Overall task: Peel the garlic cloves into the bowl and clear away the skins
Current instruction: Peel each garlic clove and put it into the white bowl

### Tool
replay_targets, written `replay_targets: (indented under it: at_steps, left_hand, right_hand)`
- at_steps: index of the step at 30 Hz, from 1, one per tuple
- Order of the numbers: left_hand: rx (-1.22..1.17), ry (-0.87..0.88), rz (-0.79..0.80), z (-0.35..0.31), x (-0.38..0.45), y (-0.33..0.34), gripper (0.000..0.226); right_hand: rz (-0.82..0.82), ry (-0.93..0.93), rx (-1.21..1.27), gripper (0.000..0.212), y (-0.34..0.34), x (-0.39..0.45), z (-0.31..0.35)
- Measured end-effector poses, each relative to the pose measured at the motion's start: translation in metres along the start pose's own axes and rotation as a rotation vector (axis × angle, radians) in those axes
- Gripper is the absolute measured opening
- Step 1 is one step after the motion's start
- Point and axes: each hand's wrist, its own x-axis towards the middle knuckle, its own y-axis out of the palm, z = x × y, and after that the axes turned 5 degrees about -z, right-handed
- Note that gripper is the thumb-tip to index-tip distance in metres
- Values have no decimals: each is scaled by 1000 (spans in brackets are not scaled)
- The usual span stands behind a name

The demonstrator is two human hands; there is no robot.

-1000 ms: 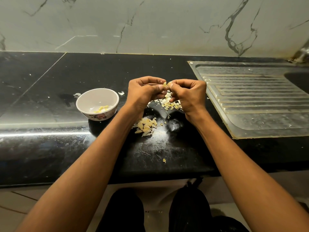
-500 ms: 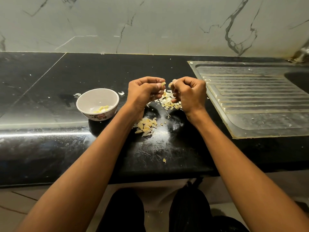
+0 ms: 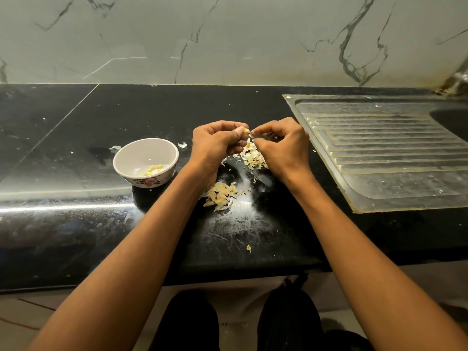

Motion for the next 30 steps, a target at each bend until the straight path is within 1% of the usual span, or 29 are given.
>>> replay_targets:
  at_steps: [2, 3, 5, 8, 22, 27, 30]
  left_hand:
    - [-1, 2, -15, 0, 0, 0, 9]
    - [-1, 2, -22, 0, 0, 1, 8]
    - [-2, 2, -34, 0, 0, 1, 6]
    - [9, 6, -47, 0, -1, 1, 4]
    - [54, 42, -63, 1, 0, 0, 4]
    - [69, 64, -61, 1, 0, 1, 5]
    - [93, 86, -62, 2, -1, 1, 4]
  right_hand:
    - [-17, 17, 47, 6, 0, 0, 2]
    - [-28, 17, 68, 5, 0, 0, 3]
    - [-30, 26, 136, 8, -1, -1, 6]
    - [25, 78, 230, 12, 0, -2, 7]
    - [63, 74, 283, 5, -1, -3, 5]
    - [51, 61, 268, 10, 0, -3, 4]
    - [44, 56, 248, 8, 0, -3, 4]
